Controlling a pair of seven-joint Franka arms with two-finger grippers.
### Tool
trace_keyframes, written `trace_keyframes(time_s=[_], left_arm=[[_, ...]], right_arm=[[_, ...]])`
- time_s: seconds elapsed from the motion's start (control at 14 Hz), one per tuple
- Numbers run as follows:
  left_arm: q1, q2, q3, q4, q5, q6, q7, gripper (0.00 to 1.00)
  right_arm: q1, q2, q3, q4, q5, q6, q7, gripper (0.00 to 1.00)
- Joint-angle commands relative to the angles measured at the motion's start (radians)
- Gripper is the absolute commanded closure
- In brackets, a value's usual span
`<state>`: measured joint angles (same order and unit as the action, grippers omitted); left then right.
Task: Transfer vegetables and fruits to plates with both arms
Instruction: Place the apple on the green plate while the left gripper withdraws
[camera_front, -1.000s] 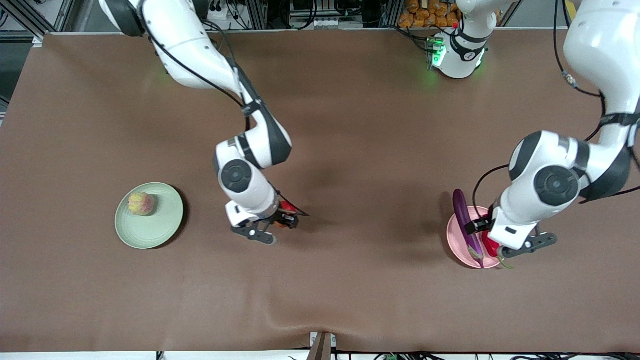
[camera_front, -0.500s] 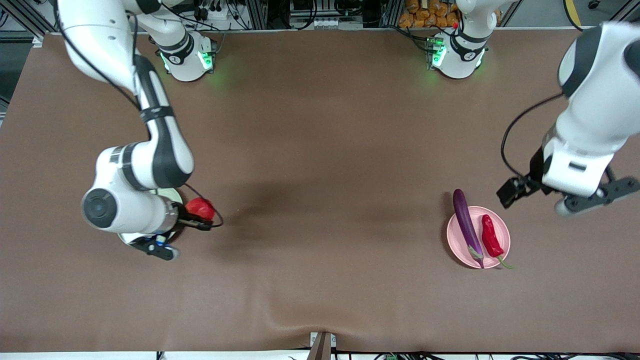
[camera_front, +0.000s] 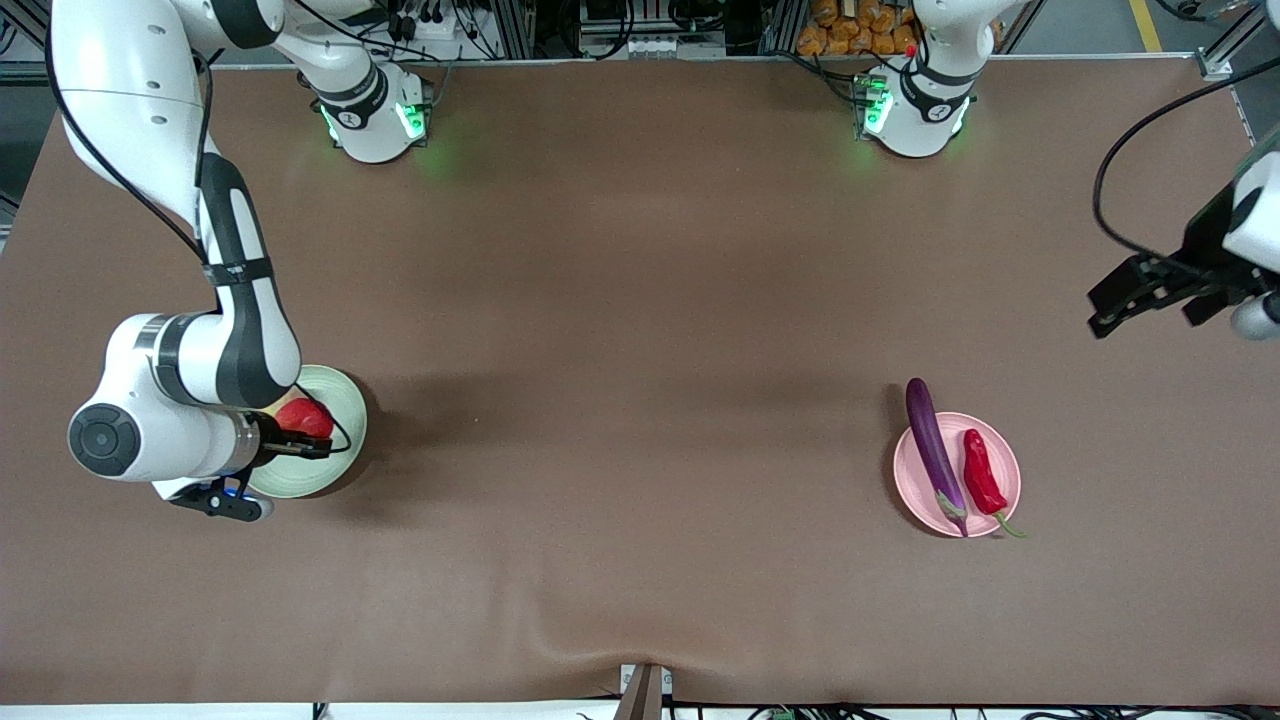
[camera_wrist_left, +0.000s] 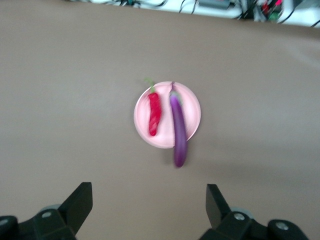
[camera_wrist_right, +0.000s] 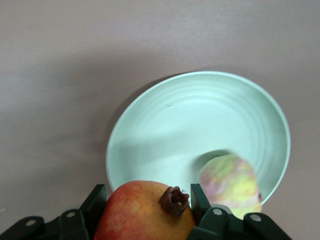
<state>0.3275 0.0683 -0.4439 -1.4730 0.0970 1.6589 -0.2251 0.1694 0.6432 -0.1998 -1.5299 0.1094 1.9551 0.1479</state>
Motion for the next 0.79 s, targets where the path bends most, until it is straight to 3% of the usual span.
trace_keyframes(time_s=[0.0,0.07,0.14,0.29,0.5,0.71], left_arm=[[-0.291,-0.068,0.288,-0.023,-0.022,-0.083,0.030,0.00],[-0.339,-0.068,0.336,-0.021,-0.032,-0.123,0.027,0.00],[-0.343,-0.068,0.344,-0.023,-0.045,-0.133,0.027,0.00],[-0.343,-0.070,0.347,-0.024,-0.049,-0.137,0.027,0.00],[-0.338,-0.071,0.343,-0.023,-0.066,-0.134,0.027,0.00],[-0.331,-0.077,0.344,-0.013,-0.091,-0.133,0.039,0.00]], right_arm=[[-0.034,-0.003,0.022,-0.096,-0.030,0.106,-0.063,0.74],[-0.036,-0.003,0.022,-0.114,-0.030,0.131,-0.064,0.67],[-0.036,-0.003,0.022,-0.116,-0.030,0.134,-0.064,0.48],[-0.037,-0.008,0.023,-0.115,-0.028,0.133,-0.064,0.00],[-0.036,-0.054,0.023,-0.102,-0.028,0.119,-0.065,0.00],[-0.050,-0.186,0.023,-0.102,-0.028,0.016,-0.065,0.00]])
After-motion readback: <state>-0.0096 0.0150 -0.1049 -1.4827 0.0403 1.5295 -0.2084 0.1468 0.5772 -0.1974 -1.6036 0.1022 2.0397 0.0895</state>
